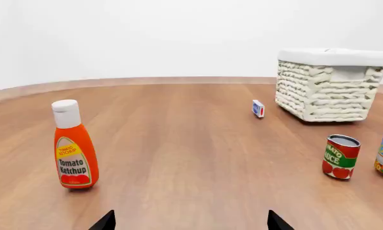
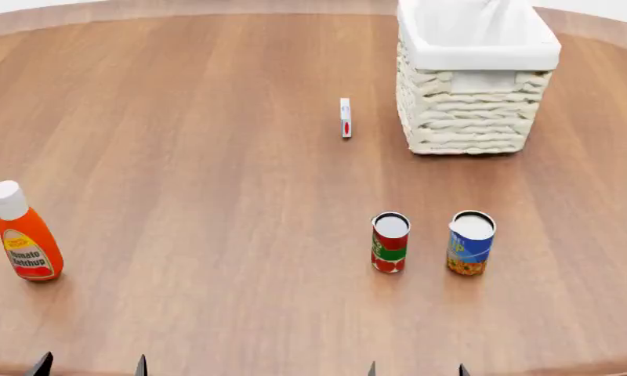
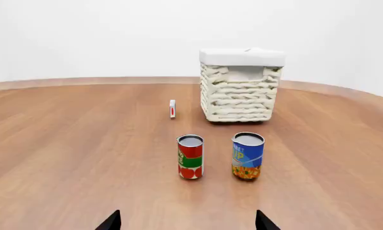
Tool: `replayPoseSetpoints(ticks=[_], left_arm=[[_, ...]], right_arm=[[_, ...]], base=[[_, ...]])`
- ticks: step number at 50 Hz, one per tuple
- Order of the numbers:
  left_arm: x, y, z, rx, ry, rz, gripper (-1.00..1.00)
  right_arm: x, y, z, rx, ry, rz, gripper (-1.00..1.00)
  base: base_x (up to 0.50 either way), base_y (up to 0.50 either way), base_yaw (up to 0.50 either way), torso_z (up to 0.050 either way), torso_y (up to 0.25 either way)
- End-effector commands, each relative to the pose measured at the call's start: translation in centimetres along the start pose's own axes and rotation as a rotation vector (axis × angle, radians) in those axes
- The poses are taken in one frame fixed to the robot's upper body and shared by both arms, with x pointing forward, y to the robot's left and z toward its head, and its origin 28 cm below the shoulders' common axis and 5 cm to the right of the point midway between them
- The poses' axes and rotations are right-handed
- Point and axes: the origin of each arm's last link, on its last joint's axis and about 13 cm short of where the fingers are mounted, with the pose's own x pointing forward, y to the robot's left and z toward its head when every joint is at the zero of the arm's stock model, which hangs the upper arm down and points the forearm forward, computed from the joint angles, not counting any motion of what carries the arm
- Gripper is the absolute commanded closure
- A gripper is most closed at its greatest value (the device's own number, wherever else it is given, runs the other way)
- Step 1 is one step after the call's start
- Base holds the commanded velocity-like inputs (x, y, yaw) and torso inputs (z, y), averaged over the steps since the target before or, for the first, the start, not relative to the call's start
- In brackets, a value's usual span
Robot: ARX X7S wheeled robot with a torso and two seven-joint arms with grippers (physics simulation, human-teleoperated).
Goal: Pick up the alphabet soup and the cream cheese box, and put them in the basket.
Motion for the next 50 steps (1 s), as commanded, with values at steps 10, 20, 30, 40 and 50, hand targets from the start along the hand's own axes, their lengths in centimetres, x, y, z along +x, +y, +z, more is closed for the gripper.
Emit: replayPoseSetpoints(ticks=[10,20,30,40,50], left_arm=[[0.0,-0.1,-0.3,-0.001,0.005,-0.005,-1.0],[0.0,0.0,0.0,0.0,0.0,0.0,-1.0],[0.0,0.0,1.8,-0.003,-0.048,-0.002,-1.0],[-0.8,0.0,6.6,0.017,-0.211,-0.015,-1.0],[-1.6,-0.1,8.8,0.028,-0.285,-0.027,-1.0]], right_arm=[[-0.4,0.3,0.2,0.015,-0.058,0.041,-1.0],[0.0,0.0,0.0,0.0,0.0,0.0,-1.0],[0.1,-0.2,1.7,-0.026,-0.038,-0.015,-1.0],[-0.6,-0.2,5.4,-0.043,-0.156,-0.014,-1.0],[-1.2,-0.4,7.5,-0.047,-0.226,-0.018,-1.0]], base=[[0.0,0.0,0.0,0.0,0.0],[0.0,0.0,0.0,0.0,0.0],[0.0,0.0,0.0,0.0,0.0],[0.0,0.0,0.0,0.0,0.0],[0.0,0.0,0.0,0.0,0.0]])
